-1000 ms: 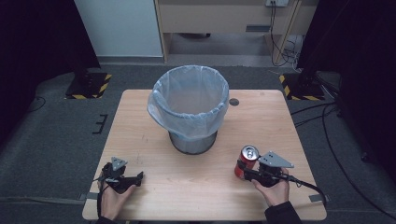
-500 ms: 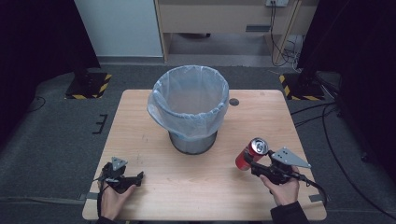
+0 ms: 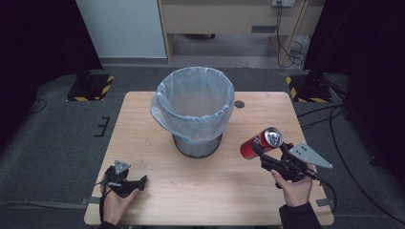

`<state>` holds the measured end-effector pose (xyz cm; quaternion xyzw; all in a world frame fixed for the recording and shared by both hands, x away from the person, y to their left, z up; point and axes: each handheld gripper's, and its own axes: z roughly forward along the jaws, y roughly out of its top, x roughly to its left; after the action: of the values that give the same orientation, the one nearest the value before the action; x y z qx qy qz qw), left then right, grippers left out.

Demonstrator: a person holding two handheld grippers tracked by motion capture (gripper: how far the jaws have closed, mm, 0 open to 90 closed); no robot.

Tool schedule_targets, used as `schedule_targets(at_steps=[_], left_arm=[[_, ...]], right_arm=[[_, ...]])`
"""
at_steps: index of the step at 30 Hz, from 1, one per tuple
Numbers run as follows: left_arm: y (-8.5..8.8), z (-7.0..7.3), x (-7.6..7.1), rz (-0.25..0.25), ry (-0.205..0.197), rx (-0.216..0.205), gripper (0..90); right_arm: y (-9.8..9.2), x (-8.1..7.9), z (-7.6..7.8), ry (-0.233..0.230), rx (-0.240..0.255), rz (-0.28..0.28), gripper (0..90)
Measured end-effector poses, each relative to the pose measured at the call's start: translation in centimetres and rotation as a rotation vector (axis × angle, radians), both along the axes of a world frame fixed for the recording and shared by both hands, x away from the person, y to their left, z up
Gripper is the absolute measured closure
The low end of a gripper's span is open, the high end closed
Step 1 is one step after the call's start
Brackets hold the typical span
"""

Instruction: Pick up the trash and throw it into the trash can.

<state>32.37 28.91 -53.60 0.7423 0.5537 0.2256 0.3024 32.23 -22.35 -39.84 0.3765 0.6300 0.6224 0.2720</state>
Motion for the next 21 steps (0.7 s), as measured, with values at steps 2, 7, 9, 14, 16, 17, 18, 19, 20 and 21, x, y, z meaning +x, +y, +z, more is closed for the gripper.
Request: schedule_targets(at_steps=[2,7,9,14,16,17,18,19,20,21], left_arm=[[0.0,0.0,0.0,0.0,0.0,0.0,0.0],[0.0,0.0,0.0,0.0,0.0,0.0,0.0],[0.0,0.0,0.0,0.0,0.0,0.0,0.0],[0.0,0.0,0.0,-0.001,0.0,0.001,0.0],[0.0,0.0,0.0,-0.001,0.0,0.0,0.0],[-0.1,0.0,0.0,-0.001,-0.001,0.001,0.0],[-0.1,0.0,0.0,-0.001,-0.001,0.001,0.0],[-0.1,0.0,0.0,-0.001,-0.001,0.001,0.0],[-0.1,0.0,0.1,-0.001,-0.001,0.001,0.0],[-0.1,0.0,0.1,-0.001,-0.001,0.001,0.0]], right_arm=[[0.1,0.1,0.5,-0.017,0.016,-0.003,33.8],[0.4,0.3,2.0,-0.063,0.052,-0.002,33.8],[0.5,0.3,2.2,-0.068,0.059,-0.002,33.8],[1.4,0.5,3.7,-0.104,0.074,0.006,33.8],[1.6,0.7,4.1,-0.116,0.082,0.009,33.8],[1.8,0.8,4.3,-0.123,0.087,0.006,33.8],[1.9,0.9,4.5,-0.128,0.088,0.004,33.8],[2.0,0.9,4.6,-0.133,0.09,0.003,33.8],[2.1,1.0,4.8,-0.138,0.091,0.003,33.8],[2.2,1.1,5.0,-0.145,0.098,0.002,33.8]])
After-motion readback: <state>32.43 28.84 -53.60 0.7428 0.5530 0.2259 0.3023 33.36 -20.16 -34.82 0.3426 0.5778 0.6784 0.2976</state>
